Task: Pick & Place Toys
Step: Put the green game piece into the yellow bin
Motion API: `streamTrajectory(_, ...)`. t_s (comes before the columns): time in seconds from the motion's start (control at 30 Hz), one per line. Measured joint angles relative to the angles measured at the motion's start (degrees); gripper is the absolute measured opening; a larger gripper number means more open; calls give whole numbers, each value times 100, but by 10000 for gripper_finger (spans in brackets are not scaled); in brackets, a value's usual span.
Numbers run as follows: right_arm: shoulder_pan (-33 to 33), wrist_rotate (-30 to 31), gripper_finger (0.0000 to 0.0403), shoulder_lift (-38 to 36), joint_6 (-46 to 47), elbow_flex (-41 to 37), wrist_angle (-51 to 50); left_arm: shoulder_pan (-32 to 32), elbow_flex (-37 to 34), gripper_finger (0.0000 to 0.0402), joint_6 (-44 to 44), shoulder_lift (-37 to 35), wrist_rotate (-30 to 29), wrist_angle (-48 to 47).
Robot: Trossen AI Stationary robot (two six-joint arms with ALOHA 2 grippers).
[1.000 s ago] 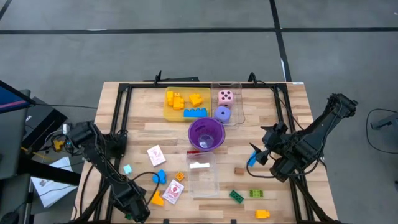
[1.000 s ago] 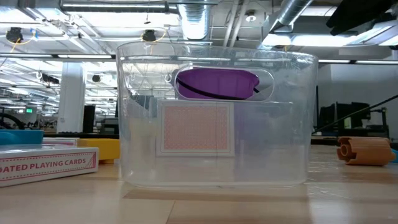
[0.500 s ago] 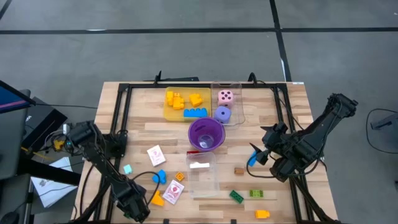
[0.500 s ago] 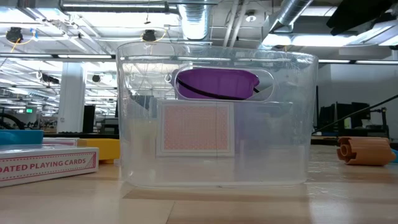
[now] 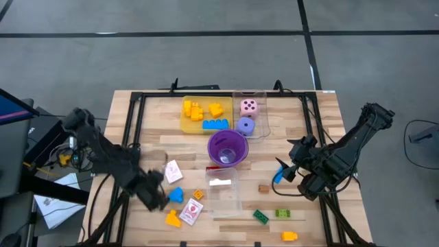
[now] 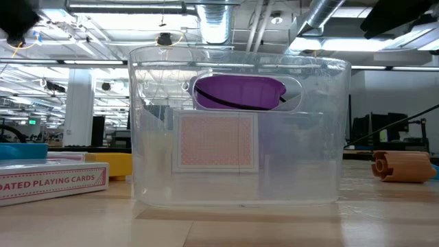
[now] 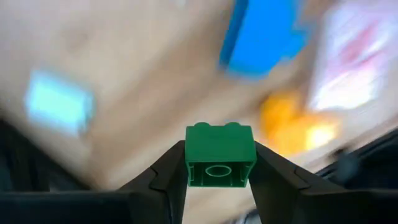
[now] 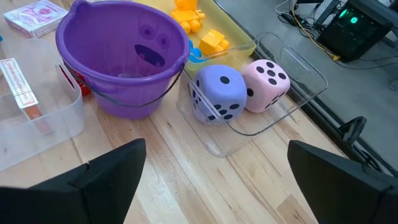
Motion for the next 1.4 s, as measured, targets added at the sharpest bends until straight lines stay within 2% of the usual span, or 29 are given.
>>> streamTrajectory(0.07,0,7,384,0,1,0,0,348,0,134,512,-481,-641,-118)
streamTrajectory(0.2,0,22,384,-4,-1,-72,35,1336,2,134,2077,-1256,-1632,-121)
streamTrajectory(0.27,0,19,384,-4,0,-226,28,2005,2,135,2999,-1495,-1827,20)
streamTrajectory(0.4,-22,-35,384,0,82,-439,-35,3371,2,135,4867,-1684,-1836,719)
streamTrajectory(0.53,-53,-72,384,-2,151,-439,-22,4599,2,135,6592,-1593,-1335,1790)
streamTrajectory(0.7,5,-62,384,-2,152,-439,120,5952,2,136,8293,-1267,-473,3069)
streamTrajectory(0.93,0,-5,384,-2,155,-439,548,7462,1,136,9746,-593,779,4815)
streamTrajectory(1.13,-106,14,384,-2,202,-439,1005,8116,0,136,10657,-25,1214,5904)
streamTrajectory(1.3,-281,17,384,-2,216,-439,1524,8205,1,136,11291,464,1220,6704)
streamTrajectory(1.4,-363,17,384,-2,214,-439,1800,8205,2,136,11709,776,1220,6762)
